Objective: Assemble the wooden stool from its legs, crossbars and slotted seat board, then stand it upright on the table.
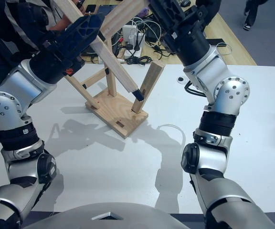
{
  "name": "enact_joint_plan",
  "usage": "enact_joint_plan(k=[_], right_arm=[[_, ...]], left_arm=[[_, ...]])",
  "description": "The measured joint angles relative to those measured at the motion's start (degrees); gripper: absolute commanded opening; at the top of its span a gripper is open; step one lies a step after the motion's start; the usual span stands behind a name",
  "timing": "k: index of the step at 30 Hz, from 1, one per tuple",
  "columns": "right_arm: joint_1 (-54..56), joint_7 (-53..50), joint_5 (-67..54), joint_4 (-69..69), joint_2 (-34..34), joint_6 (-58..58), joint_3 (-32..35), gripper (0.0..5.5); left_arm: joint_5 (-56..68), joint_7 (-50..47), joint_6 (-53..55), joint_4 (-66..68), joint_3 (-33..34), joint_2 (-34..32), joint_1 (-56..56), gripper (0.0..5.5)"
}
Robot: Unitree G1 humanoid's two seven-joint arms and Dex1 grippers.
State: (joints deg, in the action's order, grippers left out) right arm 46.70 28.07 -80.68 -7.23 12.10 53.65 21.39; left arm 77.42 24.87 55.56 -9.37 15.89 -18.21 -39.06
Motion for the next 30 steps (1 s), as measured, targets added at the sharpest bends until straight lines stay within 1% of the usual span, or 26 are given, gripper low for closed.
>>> enact_joint_plan(k=[3,14,30], right_arm=[[-0.2,0.6,-0.1,-0.1,0.0,0.3,0.0,0.40],[-1.0,5.1,-0.1,-1.9,1.4,0.8,0.1,0.40],[-1.6,9.2,2.3,-1.0,2.6,0.7,-1.1,0.40]], left_arm=[[1.5,-0.5,0.0,0.0,0.3,-0.1,0.0,3.49],[5.4,-1.9,0.2,0.1,0.3,-2.1,0.3,2.12],[6.5,-1.5,0.2,-0.3,-0.4,-2.9,1.3,2.08]])
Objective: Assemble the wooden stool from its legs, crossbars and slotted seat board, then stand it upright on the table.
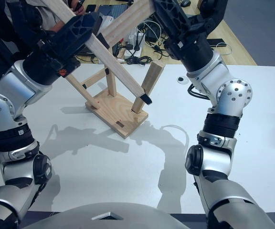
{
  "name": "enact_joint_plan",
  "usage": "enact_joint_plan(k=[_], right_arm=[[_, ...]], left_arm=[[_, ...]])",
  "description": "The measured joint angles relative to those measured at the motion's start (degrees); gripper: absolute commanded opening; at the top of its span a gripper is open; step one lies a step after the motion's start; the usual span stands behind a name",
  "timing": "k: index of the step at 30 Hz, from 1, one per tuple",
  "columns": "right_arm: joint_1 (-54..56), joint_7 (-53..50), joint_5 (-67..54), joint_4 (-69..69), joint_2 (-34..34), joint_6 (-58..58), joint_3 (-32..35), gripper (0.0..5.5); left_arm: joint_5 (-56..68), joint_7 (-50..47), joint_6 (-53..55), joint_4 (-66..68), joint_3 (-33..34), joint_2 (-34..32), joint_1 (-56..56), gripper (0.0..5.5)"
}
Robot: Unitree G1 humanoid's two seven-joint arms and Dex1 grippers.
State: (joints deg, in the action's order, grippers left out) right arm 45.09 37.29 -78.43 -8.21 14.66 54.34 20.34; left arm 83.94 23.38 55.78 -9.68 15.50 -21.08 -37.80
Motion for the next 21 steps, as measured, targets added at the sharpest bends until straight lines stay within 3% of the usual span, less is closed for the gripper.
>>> enact_joint_plan(k=[16,17,21], right_arm=[[-0.2,3.5,2.3,1.7,2.3,-0.3,-2.1,0.40],[-0.2,3.6,2.3,1.8,2.4,-0.3,-2.2,0.77],[-0.3,3.4,3.5,2.2,2.6,-0.2,-3.2,1.37]], left_arm=[[0.0,0.8,-0.3,-0.9,-0.9,-1.0,1.0,2.05],[0.0,0.8,-0.3,-0.9,-0.9,-1.0,1.0,2.05],[0.0,0.7,-0.5,-1.1,-1.1,-0.9,1.0,2.05]])
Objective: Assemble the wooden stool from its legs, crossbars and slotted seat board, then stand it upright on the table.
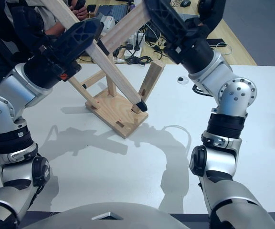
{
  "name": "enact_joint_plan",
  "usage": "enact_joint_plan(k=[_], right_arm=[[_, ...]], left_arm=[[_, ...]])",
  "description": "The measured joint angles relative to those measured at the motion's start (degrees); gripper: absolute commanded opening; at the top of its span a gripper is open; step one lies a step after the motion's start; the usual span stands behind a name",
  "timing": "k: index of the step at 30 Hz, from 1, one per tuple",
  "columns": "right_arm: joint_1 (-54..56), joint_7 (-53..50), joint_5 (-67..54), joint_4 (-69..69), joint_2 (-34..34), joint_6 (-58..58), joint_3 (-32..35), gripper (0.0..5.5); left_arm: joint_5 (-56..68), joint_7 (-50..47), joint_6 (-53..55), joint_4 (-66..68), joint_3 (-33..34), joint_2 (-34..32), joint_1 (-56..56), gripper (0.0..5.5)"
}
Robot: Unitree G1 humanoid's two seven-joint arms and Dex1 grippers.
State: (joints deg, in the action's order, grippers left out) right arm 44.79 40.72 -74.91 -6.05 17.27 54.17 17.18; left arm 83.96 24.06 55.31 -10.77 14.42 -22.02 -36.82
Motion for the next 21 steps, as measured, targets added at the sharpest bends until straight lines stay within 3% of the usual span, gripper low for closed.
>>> enact_joint_plan(k=[13,18,21], right_arm=[[-1.7,3.2,-2.6,-0.6,2.4,4.5,1.9,3.66],[-6.4,10.2,1.1,1.9,8.6,7.1,-1.1,4.47],[-13.1,17.5,10.6,5.4,16.8,5.5,-7.1,4.72]], left_arm=[[0.2,-0.1,-1.0,-1.4,-0.1,0.1,0.0,2.05],[0.1,0.1,-2.1,-1.4,0.1,0.0,0.0,2.05],[-0.2,0.3,-2.7,-1.4,1.4,-1.1,0.0,2.05]])
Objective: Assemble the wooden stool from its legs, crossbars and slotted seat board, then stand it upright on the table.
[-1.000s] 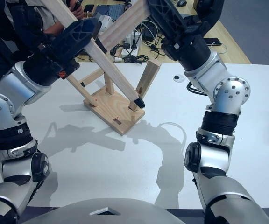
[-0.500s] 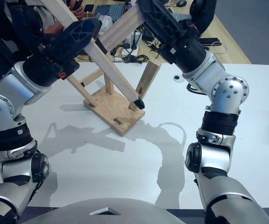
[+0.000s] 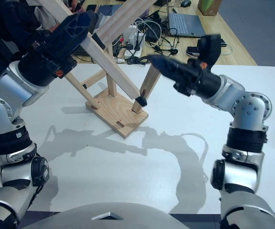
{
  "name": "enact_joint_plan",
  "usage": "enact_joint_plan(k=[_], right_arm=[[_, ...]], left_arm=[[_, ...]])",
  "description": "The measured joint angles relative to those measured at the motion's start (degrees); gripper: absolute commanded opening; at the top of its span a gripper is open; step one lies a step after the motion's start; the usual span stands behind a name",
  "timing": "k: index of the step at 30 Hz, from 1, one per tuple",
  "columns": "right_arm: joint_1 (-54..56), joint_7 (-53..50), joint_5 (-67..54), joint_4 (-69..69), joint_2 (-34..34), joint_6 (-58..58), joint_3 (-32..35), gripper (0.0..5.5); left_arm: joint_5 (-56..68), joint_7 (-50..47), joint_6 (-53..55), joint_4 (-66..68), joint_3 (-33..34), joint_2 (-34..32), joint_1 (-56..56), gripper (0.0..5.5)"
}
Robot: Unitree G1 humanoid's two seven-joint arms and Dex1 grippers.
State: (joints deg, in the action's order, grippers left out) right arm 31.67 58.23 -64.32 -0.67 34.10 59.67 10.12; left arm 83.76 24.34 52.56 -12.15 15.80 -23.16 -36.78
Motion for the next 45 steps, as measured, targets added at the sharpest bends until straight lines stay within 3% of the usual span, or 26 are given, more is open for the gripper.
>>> enact_joint_plan(k=[4,8,11,17,21,26,34,45], right_arm=[[-6.4,6.6,14.2,1.6,6.0,-8.5,-9.2,4.72],[-8.8,4.1,26.2,-3.5,3.6,-17.6,-15.7,4.72],[-8.3,-1.1,31.7,-10.5,-1.8,-22.7,-16.3,4.72],[-6.4,-0.5,42.1,-18.7,-5.4,-31.5,-22.2,4.72],[-3.1,-7.1,48.2,-27.2,-9.3,-39.4,-22.1,4.72],[0.4,-11.8,52.5,-38.2,-13.5,-46.5,-20.9,4.72],[-2.1,2.4,47.6,-30.3,-14.9,-34.4,-20.5,4.72],[-4.9,1.9,47.2,-22.5,-10.9,-28.7,-17.0,4.72]], left_arm=[[-2.1,-0.4,-1.4,-0.7,1.4,-2.2,0.0,2.05],[-7.2,-1.7,-2.8,-3.4,0.7,-3.6,0.8,2.05],[-10.7,-2.8,-3.2,-5.9,-1.4,-3.7,3.1,2.05],[-19.6,-3.8,-4.3,-10.4,-5.4,-4.7,6.6,2.05],[-28.3,-2.7,-5.3,-10.9,-11.2,-5.7,9.4,2.05],[-32.7,-1.3,-6.2,-11.4,-13.1,-5.7,10.6,2.05],[-36.3,0.8,-7.2,-11.7,-13.5,-5.7,12.5,2.05],[-45.3,1.3,-17.3,-8.0,-12.8,-2.3,24.3,2.05]])
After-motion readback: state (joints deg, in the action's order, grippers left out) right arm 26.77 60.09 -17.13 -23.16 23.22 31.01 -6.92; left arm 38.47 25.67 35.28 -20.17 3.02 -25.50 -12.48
